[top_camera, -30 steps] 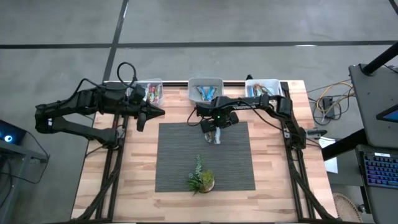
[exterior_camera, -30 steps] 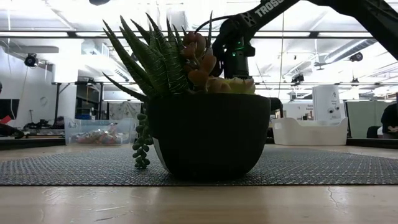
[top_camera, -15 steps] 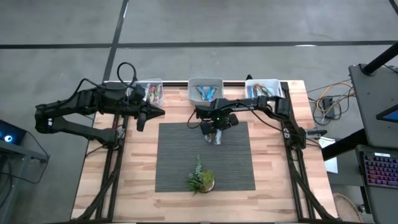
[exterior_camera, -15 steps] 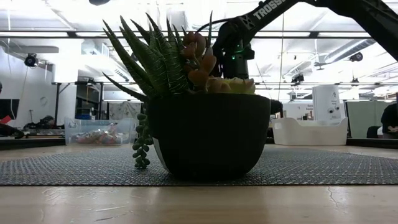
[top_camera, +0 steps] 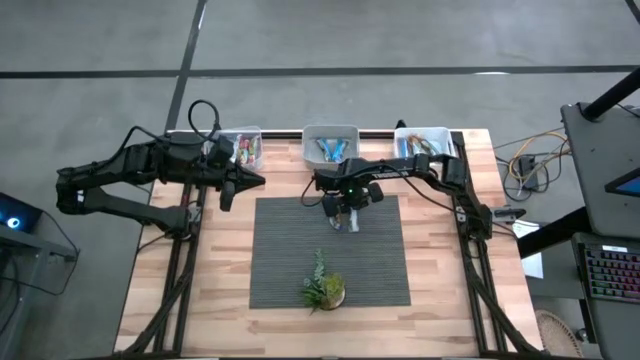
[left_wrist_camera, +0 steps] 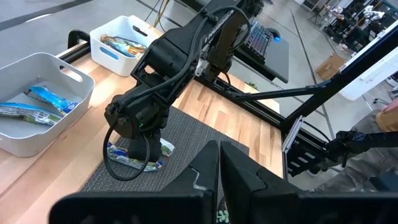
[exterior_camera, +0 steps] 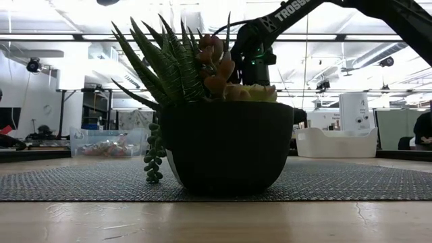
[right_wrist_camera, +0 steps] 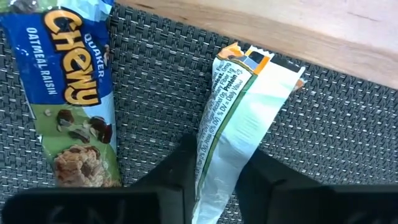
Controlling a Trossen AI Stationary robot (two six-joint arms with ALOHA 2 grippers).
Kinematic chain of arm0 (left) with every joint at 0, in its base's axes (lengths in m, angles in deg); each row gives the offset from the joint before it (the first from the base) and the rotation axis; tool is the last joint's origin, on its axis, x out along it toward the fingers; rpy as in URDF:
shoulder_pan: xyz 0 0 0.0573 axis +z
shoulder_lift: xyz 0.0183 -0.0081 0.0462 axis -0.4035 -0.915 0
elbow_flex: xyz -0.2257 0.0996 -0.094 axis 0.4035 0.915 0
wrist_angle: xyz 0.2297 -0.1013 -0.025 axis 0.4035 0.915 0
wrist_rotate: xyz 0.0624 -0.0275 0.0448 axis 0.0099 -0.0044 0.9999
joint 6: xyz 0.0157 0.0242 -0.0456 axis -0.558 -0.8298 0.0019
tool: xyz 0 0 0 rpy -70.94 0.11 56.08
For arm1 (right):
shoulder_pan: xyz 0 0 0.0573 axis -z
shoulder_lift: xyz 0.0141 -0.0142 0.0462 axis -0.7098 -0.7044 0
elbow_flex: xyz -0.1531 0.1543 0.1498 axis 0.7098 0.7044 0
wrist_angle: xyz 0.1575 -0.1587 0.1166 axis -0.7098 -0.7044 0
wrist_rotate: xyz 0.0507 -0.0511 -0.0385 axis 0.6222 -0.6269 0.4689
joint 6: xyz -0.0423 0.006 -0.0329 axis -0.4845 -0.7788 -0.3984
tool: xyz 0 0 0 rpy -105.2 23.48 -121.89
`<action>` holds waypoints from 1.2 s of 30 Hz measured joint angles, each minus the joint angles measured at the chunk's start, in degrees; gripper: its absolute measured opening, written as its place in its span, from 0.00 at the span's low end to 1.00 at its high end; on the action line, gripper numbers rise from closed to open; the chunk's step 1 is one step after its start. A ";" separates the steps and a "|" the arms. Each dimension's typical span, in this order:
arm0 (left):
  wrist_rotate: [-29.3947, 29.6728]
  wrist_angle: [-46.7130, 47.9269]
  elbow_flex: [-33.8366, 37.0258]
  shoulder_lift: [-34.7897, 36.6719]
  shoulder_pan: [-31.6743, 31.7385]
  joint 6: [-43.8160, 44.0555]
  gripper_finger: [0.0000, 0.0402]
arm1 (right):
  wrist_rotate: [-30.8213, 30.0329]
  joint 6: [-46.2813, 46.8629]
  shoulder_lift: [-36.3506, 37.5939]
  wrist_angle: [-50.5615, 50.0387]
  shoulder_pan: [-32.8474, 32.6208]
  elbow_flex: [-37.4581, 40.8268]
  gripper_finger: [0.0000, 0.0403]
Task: Pick and place Granola Bars by type
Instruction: Put the yellow granola bar into the white bin
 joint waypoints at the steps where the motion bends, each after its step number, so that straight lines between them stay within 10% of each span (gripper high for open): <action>1: 0.00 0.00 0.00 0.00 0.02 0.00 0.00 | 0.00 0.00 0.01 -0.01 0.00 0.00 0.18; 16: -0.02 0.00 0.00 0.00 0.02 -0.02 0.00 | -0.20 -6.83 5.66 -3.82 0.00 -0.28 0.16; 36: 0.00 -0.01 0.00 0.00 0.02 -0.02 0.00 | -6.54 -15.06 31.27 -6.91 7.05 -0.35 0.15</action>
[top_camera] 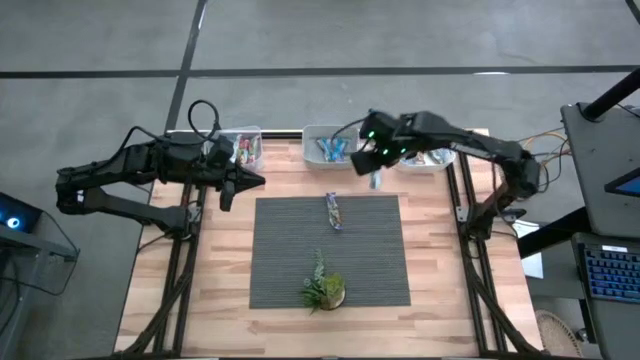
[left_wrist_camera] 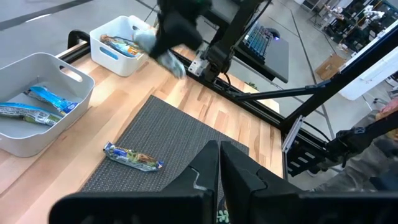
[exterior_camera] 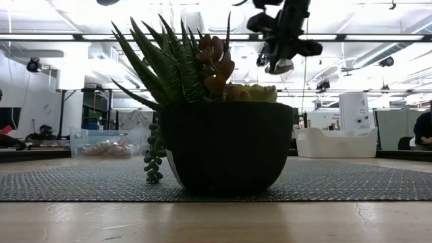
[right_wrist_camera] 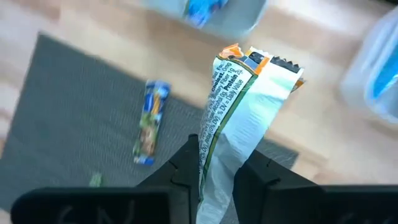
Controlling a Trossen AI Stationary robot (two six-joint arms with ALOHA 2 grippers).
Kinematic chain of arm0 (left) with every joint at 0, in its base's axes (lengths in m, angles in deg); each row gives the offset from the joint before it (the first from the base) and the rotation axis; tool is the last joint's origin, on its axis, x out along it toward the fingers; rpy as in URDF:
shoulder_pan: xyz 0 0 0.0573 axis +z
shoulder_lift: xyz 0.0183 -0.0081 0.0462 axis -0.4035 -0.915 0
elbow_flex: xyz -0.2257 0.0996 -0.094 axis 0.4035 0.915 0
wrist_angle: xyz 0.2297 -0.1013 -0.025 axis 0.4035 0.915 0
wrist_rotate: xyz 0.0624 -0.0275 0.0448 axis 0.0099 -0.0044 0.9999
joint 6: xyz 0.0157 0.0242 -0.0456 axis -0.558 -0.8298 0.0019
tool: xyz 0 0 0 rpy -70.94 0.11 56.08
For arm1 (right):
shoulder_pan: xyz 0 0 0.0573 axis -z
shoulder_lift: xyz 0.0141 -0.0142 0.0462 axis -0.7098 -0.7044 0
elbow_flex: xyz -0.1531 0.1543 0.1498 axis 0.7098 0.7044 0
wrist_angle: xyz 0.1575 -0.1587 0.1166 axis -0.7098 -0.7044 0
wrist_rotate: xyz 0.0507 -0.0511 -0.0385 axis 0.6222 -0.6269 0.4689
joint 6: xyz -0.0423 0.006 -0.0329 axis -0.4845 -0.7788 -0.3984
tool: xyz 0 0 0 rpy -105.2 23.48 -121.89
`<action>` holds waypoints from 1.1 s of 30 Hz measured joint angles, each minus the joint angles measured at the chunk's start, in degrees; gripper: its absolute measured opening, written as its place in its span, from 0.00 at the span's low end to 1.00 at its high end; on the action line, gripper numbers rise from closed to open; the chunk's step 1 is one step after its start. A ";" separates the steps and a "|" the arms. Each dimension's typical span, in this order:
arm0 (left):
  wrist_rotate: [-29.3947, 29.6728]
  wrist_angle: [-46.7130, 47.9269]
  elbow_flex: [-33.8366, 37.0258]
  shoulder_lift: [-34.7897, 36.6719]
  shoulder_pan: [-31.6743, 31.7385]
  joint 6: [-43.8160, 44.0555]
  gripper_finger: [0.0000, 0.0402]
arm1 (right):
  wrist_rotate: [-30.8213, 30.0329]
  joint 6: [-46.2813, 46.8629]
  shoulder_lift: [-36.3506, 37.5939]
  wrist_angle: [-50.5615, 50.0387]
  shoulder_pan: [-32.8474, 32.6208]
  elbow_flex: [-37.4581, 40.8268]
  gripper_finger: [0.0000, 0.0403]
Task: Pick and place Granola Bars by type
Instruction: Put the yellow granola bar into the white bin
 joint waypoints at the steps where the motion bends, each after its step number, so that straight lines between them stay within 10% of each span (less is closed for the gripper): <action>1: -0.02 0.01 0.00 0.00 0.00 0.00 0.00 | -0.13 -0.45 0.92 -0.02 1.09 0.00 0.14; 33: -0.02 0.01 0.00 0.00 -0.01 1.77 0.00 | 0.64 -15.86 2.96 -6.57 31.62 0.00 0.13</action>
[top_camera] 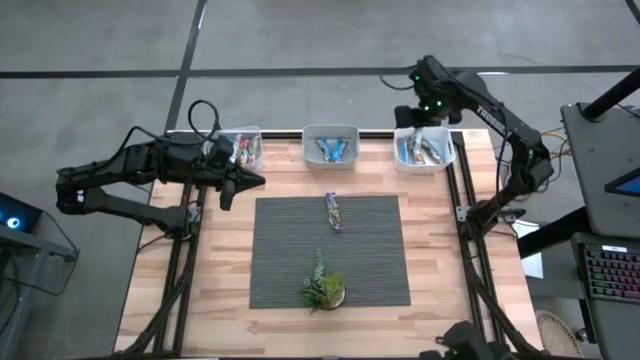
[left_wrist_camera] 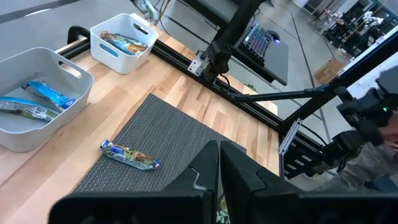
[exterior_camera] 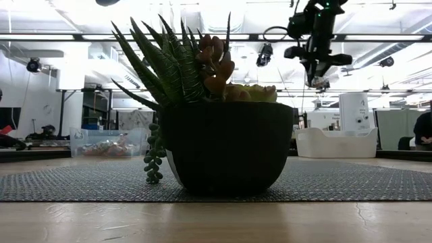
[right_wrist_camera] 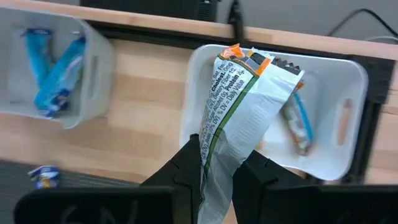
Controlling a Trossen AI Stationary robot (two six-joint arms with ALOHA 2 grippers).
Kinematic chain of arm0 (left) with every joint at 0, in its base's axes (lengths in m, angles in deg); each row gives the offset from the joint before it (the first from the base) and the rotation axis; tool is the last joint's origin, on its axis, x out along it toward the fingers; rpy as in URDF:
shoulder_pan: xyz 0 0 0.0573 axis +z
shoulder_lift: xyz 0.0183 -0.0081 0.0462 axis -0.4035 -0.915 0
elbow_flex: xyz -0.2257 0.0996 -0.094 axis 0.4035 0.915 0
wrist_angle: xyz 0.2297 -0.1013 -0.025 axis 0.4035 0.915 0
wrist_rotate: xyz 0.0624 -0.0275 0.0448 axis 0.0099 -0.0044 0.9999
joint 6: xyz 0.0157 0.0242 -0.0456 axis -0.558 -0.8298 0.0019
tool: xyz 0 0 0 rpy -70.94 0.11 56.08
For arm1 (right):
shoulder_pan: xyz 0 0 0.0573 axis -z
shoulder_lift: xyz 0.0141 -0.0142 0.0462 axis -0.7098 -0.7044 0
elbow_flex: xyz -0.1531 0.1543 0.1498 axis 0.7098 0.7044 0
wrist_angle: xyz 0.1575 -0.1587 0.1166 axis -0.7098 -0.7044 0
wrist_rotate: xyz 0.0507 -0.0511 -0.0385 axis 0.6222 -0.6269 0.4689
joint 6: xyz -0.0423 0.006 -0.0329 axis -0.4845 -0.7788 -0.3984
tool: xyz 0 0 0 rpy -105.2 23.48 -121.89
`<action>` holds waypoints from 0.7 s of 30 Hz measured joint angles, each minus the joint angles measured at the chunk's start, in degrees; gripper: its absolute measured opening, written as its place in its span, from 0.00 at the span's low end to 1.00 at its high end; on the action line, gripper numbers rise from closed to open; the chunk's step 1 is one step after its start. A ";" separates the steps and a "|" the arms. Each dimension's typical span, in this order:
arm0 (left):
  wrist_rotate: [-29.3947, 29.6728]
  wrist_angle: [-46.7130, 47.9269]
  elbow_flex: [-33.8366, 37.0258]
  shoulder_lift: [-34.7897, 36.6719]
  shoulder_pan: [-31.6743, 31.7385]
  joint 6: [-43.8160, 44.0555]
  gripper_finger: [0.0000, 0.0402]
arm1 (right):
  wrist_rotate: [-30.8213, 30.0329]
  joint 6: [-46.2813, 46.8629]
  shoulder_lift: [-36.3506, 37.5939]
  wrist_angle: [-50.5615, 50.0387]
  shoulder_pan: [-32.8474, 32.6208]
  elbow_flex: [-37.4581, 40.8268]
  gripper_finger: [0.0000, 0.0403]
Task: Pick and place Granola Bars by type
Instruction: Put the yellow granola bar into the white bin
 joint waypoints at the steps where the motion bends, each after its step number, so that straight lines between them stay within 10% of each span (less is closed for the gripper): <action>1: 0.01 -0.02 0.00 0.00 0.01 0.00 0.00 | 0.00 -0.58 -0.02 -0.42 0.81 0.00 0.13; 21: 0.02 -0.02 -0.01 0.00 0.01 0.17 0.00 | 1.37 -3.54 -2.26 -0.41 8.90 0.55 0.13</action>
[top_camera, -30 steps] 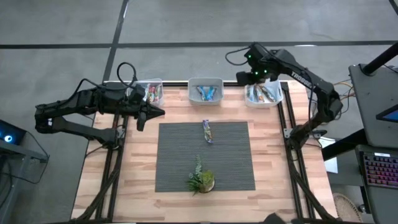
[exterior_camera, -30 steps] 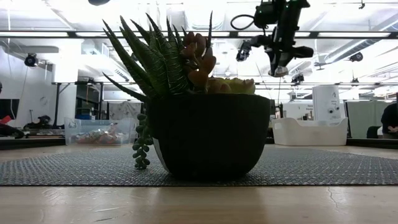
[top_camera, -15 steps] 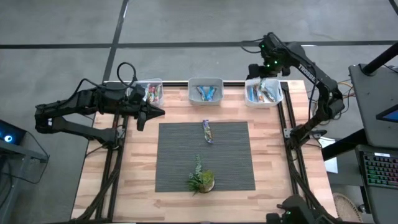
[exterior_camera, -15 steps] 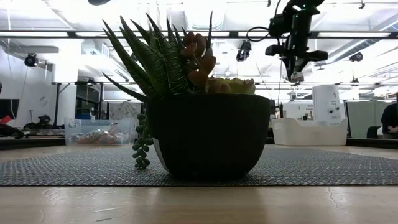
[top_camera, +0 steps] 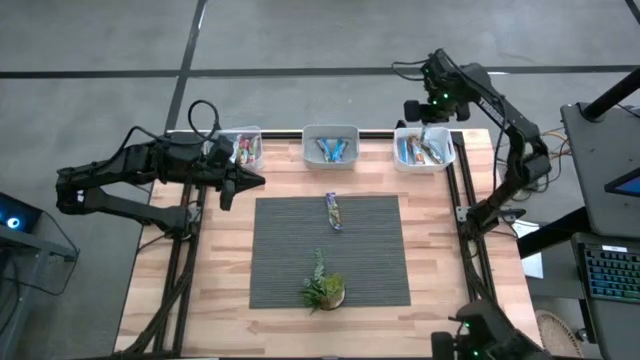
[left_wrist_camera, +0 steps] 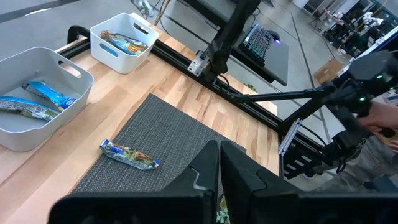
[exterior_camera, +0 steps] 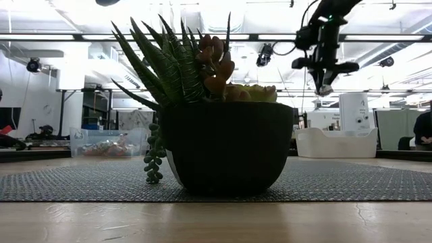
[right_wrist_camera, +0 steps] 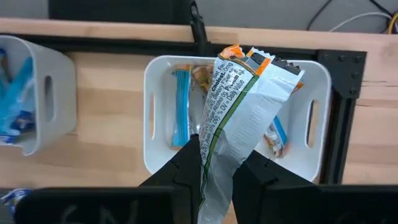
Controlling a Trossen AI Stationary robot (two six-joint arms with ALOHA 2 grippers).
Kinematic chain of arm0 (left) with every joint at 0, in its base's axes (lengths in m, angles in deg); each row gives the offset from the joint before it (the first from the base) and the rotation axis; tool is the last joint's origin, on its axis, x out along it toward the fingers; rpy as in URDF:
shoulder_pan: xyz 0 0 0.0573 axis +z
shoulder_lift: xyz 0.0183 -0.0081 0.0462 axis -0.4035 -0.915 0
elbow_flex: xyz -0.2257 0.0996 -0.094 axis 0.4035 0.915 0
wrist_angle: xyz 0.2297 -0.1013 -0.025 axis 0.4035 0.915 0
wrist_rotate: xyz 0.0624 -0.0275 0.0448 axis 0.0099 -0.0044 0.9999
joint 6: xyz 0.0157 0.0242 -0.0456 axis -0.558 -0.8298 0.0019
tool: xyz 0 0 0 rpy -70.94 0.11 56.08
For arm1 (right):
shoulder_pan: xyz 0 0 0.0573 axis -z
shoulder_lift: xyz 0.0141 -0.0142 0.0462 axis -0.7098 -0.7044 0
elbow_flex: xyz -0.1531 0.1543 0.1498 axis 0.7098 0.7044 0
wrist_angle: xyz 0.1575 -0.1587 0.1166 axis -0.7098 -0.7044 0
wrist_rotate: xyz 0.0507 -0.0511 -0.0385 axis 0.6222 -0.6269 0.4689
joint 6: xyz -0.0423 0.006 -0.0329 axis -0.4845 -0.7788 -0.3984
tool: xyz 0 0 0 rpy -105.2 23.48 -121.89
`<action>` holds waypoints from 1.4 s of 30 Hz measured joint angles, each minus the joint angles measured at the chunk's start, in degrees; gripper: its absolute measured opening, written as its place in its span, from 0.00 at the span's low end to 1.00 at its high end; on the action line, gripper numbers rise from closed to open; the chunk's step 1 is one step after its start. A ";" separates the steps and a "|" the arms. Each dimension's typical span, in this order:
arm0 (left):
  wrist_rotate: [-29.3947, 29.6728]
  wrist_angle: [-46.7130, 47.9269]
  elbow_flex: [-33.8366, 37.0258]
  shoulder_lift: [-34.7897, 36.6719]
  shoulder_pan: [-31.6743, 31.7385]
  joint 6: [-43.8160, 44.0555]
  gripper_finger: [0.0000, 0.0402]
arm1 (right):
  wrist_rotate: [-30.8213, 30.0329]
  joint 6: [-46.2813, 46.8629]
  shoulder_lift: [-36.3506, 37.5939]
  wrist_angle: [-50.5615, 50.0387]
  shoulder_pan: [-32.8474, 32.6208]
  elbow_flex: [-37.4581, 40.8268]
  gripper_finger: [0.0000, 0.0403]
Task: Pick and place Granola Bars by type
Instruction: Put the yellow granola bar into the white bin
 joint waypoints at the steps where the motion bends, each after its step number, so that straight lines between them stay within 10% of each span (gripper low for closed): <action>1: 0.00 0.01 0.01 0.00 0.00 0.01 0.00 | 0.01 -0.31 -0.76 0.04 0.02 0.00 0.13; 19: 0.00 0.01 0.00 0.00 0.00 1.51 0.00 | -0.46 -1.07 -11.79 1.33 -0.05 0.35 0.13; 42: 0.24 0.00 -0.01 0.00 0.00 2.36 0.00 | -0.60 -1.00 -5.63 13.17 -2.93 15.87 0.13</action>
